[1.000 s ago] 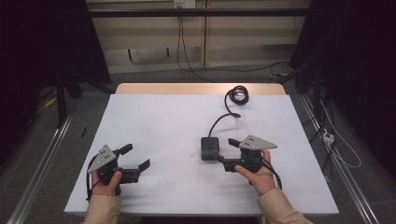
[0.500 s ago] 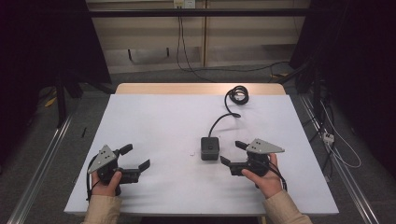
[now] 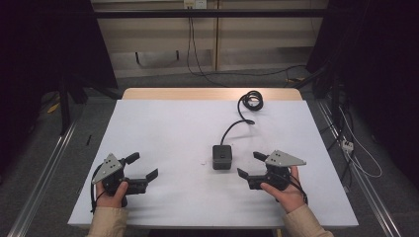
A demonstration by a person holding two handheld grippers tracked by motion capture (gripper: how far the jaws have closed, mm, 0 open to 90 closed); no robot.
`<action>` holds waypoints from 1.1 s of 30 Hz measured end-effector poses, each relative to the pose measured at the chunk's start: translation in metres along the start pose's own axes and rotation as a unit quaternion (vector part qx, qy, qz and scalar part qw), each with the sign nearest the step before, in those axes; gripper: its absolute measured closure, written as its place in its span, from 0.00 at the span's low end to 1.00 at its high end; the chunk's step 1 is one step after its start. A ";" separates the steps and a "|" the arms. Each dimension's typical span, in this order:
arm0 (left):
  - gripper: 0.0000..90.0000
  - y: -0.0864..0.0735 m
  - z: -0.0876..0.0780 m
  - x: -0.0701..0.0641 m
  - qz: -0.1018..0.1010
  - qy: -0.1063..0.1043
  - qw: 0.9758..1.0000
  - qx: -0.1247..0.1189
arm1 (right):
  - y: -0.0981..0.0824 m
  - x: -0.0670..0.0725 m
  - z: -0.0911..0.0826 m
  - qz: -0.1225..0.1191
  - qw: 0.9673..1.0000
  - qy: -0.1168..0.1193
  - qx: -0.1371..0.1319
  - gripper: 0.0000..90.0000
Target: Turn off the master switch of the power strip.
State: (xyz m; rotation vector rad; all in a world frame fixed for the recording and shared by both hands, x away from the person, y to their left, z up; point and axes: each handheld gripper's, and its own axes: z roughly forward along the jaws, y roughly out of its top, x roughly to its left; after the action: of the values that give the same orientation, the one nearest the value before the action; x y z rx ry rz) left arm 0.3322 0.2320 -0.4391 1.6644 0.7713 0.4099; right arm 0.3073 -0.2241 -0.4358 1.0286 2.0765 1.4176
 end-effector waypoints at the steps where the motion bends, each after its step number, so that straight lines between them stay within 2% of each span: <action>1: 0.04 0.000 0.000 0.000 0.001 -0.001 1.000 0.001 | -0.001 -0.001 -0.001 -0.001 1.000 0.000 0.001 0.18; 14: 0.04 0.000 0.000 0.000 0.000 0.000 1.000 0.000 | -0.010 -0.011 -0.018 0.003 1.000 -0.015 0.004 0.18; 33: 0.04 0.000 0.001 -0.002 -0.001 0.001 1.000 0.001 | -0.023 -0.018 -0.036 0.008 0.999 -0.030 0.008 0.18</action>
State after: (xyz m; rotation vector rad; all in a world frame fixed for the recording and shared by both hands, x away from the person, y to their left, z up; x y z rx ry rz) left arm 0.3318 0.2300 -0.4395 1.6658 0.7745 0.4092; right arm 0.2859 -0.2649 -0.4439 1.0829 2.0439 1.3624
